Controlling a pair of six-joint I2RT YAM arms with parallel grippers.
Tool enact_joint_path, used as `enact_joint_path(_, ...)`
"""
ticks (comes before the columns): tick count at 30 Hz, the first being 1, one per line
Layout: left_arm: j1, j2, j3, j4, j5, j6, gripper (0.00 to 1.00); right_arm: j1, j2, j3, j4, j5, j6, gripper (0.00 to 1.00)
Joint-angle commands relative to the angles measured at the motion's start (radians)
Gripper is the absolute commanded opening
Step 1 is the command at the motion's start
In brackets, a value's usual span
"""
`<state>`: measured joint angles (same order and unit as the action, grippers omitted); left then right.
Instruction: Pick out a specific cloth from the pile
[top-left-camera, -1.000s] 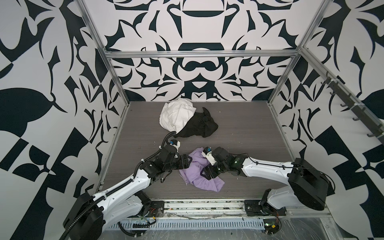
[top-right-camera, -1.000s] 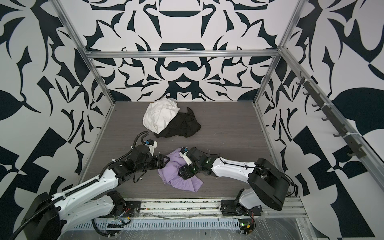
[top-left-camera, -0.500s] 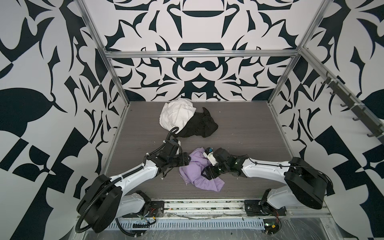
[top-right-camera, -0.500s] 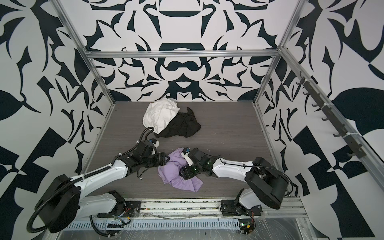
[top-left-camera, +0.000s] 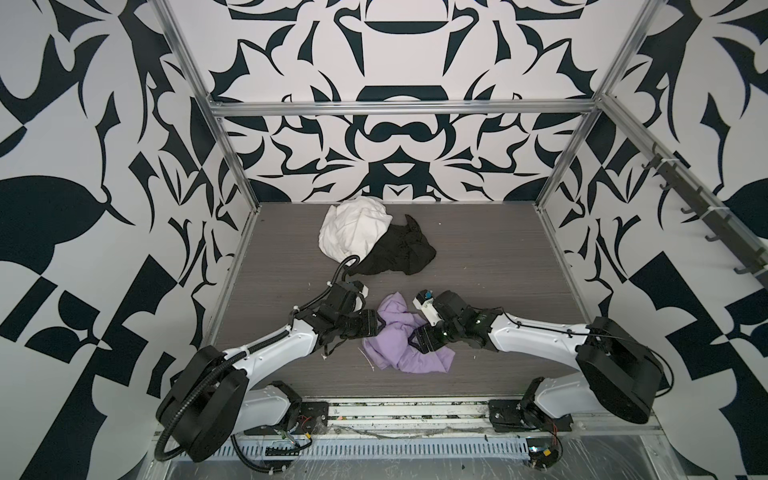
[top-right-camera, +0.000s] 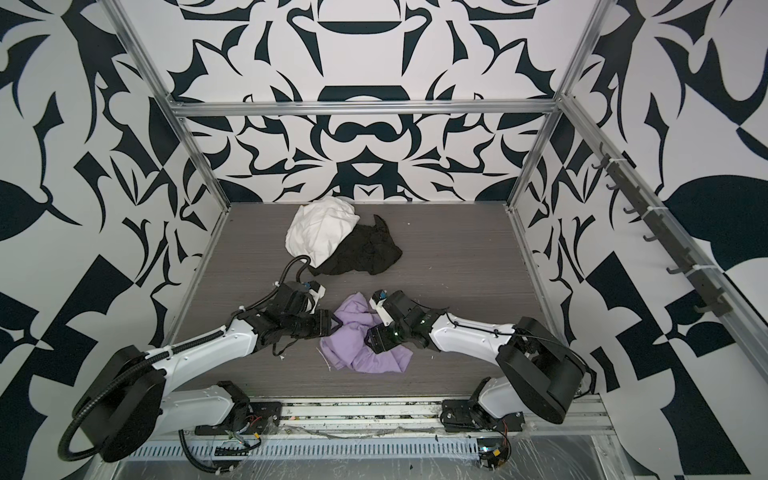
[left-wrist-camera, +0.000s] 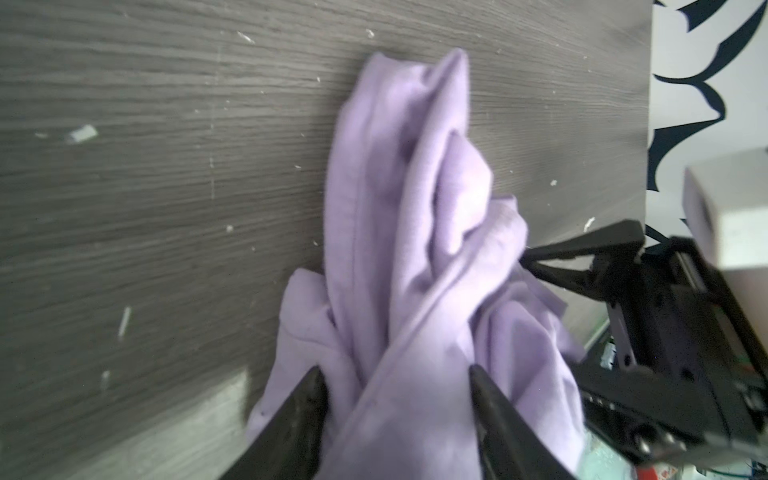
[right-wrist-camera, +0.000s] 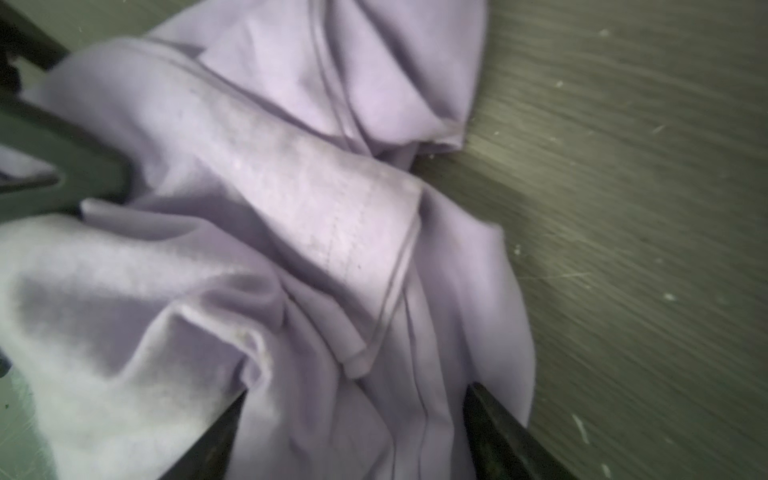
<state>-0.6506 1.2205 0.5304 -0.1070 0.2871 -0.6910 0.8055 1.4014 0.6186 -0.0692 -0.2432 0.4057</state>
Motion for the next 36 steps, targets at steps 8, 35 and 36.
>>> enact_joint_path(8,-0.138,-0.020,0.004,-0.048,0.035,-0.047,0.53,-0.020,-0.030,0.024,-0.060,0.011,-0.059,0.77)
enact_joint_path(35,-0.272,-0.241,0.008,-0.282,-0.181,-0.061,0.73,-0.020,-0.187,0.093,-0.267,0.157,-0.147,0.85)
enact_joint_path(36,-0.270,-0.253,0.012,-0.294,-0.204,-0.055,0.74,-0.020,-0.204,0.104,-0.287,0.188,-0.160,0.85)
